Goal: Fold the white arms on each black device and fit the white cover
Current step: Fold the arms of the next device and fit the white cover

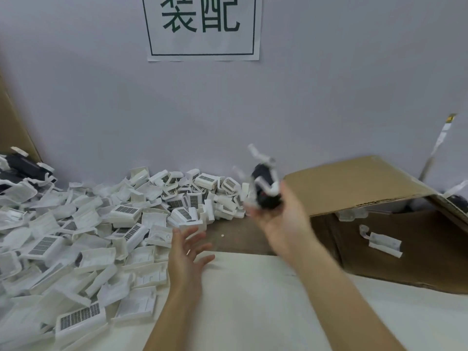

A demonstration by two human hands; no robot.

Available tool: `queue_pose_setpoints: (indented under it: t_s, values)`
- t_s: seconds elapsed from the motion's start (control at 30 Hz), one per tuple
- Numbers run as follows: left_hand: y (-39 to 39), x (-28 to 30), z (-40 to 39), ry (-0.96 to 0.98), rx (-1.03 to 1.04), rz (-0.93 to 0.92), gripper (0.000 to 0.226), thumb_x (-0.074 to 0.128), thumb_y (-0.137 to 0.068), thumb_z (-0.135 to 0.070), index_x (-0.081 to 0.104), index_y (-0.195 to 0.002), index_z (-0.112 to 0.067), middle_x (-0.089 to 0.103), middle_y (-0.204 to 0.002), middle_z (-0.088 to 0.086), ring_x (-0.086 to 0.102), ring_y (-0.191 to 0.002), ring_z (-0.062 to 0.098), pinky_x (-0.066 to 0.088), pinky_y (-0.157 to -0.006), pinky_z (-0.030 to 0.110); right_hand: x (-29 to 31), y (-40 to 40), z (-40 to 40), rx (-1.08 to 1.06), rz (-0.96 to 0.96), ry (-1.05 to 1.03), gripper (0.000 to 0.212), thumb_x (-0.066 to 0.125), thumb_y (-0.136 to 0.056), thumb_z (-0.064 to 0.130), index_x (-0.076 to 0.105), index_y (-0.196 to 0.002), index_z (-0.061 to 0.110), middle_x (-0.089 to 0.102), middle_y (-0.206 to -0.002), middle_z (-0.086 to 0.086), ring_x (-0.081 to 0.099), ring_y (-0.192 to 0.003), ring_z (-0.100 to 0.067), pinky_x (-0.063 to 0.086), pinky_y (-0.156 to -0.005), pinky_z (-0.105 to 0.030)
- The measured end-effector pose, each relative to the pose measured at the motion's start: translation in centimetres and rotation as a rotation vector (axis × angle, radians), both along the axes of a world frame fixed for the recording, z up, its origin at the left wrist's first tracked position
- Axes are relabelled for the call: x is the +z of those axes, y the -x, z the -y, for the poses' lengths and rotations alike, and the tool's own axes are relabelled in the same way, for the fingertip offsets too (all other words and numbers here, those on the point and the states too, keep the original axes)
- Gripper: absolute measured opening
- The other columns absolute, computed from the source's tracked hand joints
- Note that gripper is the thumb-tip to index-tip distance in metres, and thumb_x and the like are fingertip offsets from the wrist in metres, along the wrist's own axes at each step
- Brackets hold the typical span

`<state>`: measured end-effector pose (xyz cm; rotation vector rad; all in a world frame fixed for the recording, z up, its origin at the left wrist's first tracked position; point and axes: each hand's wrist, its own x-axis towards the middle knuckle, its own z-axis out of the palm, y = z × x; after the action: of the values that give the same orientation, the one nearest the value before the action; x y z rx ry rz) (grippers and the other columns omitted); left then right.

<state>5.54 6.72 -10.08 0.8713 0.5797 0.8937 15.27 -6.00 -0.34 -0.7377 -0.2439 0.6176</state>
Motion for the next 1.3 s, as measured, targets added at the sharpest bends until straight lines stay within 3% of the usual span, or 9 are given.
queue_pose_setpoints:
  t_s: [0.13, 0.2, 0.27, 0.33, 0.47, 0.87, 1.03, 1.13, 1.3]
  values:
    - [-0.2, -0.2, 0.0, -0.002, 0.005, -0.01, 0.043, 0.037, -0.105, -0.045, 0.065, -0.097, -0.014, 0.068, -0.092, 0.009, 0.062, -0.071, 0.021, 0.046, -0.06, 0.035, 6.7, -6.3, 5.3, -0.268, -0.017, -0.302, 0.042, 0.029, -0.107, 0.029, 0.047, -0.138, 0.008, 0.045, -0.148, -0.022, 0.058, -0.117, -0.036, 0.049, -0.093, -0.042]
    - [-0.2, -0.3, 0.1, -0.004, 0.007, -0.011, 0.042, 0.036, -0.106, -0.042, 0.065, -0.097, -0.013, 0.067, -0.091, 0.009, 0.062, -0.07, 0.021, 0.046, -0.059, 0.034, 7.4, -7.6, 7.5, -0.302, -0.095, -0.284, 0.066, 0.027, -0.107, 0.046, 0.018, -0.155, 0.001, 0.025, -0.158, -0.028, 0.037, -0.139, -0.045, 0.036, -0.114, -0.052]
    - [-0.3, -0.2, 0.2, -0.009, 0.006, -0.02, 0.041, 0.036, -0.106, -0.04, 0.066, -0.096, -0.014, 0.067, -0.091, 0.008, 0.062, -0.07, 0.022, 0.046, -0.059, 0.035, 5.5, -6.5, 7.4, -0.293, -0.016, -0.099, 0.06, 0.028, -0.109, 0.039, 0.028, -0.148, -0.007, 0.043, -0.143, -0.029, 0.049, -0.129, -0.044, 0.044, -0.107, -0.049]
    - [-0.4, -0.2, 0.3, -0.006, 0.007, -0.035, 0.035, 0.039, -0.105, -0.034, 0.066, -0.093, -0.013, 0.067, -0.089, 0.008, 0.061, -0.07, 0.022, 0.046, -0.06, 0.034, 1.8, -3.8, 5.6, -0.28, 0.112, 0.093, 0.034, 0.035, -0.108, 0.022, 0.056, -0.117, -0.004, 0.065, -0.107, -0.023, 0.069, -0.093, -0.034, 0.058, -0.079, -0.035]
    - [-0.5, 0.0, 0.6, -0.013, 0.03, -0.052, 0.022, 0.046, -0.098, -0.017, 0.065, -0.09, -0.01, 0.067, -0.076, 0.006, 0.061, -0.058, 0.018, 0.048, -0.05, 0.027, -6.1, 1.9, 1.7, -0.161, 0.273, 0.445, 0.025, 0.041, -0.104, 0.004, 0.066, -0.101, 0.004, 0.072, -0.07, -0.009, 0.069, -0.058, -0.02, 0.051, -0.051, -0.022]
    - [-0.5, -1.1, 1.1, -0.32, 0.059, -0.234, 0.034, 0.041, -0.093, 0.01, 0.064, -0.076, -0.008, 0.063, -0.058, 0.002, 0.057, -0.052, 0.013, 0.045, -0.05, 0.021, -11.1, 4.1, -0.2, -0.095, 0.423, 0.659, 0.033, 0.046, -0.097, -0.007, 0.074, -0.09, 0.01, 0.072, -0.069, -0.011, 0.07, -0.061, -0.023, 0.05, -0.058, -0.028]
    - [-0.1, -0.8, 1.9, -0.475, -0.015, -0.383, 0.034, 0.041, -0.094, 0.005, 0.062, -0.075, -0.014, 0.062, -0.068, 0.004, 0.057, -0.06, 0.011, 0.048, -0.057, 0.021, -11.1, 4.3, -0.4, -0.099, 0.492, 0.723, 0.034, 0.047, -0.099, -0.004, 0.075, -0.09, 0.014, 0.073, -0.07, -0.008, 0.072, -0.071, -0.03, 0.052, -0.065, -0.035]
    - [0.7, 0.6, 1.8, -0.704, -0.148, -0.514, 0.026, 0.045, -0.093, 0.002, 0.066, -0.088, -0.012, 0.065, -0.086, 0.003, 0.06, -0.075, 0.009, 0.048, -0.068, 0.019, -10.7, 4.2, -0.2, -0.085, 0.451, 0.687, 0.035, 0.044, -0.1, -0.007, 0.074, -0.088, 0.008, 0.072, -0.072, -0.016, 0.07, -0.07, -0.034, 0.051, -0.064, -0.036]
    - [3.4, 6.3, -1.2, -1.447, -0.309, -0.829, 0.031, 0.05, -0.095, -0.016, 0.059, -0.125, -0.016, 0.062, -0.124, 0.006, 0.055, -0.112, 0.02, 0.047, -0.094, 0.035, -10.3, 4.0, -0.2, -0.03, 0.388, 0.634, 0.035, 0.04, -0.1, -0.01, 0.071, -0.088, 0.003, 0.069, -0.078, -0.023, 0.066, -0.067, -0.034, 0.05, -0.06, -0.033]
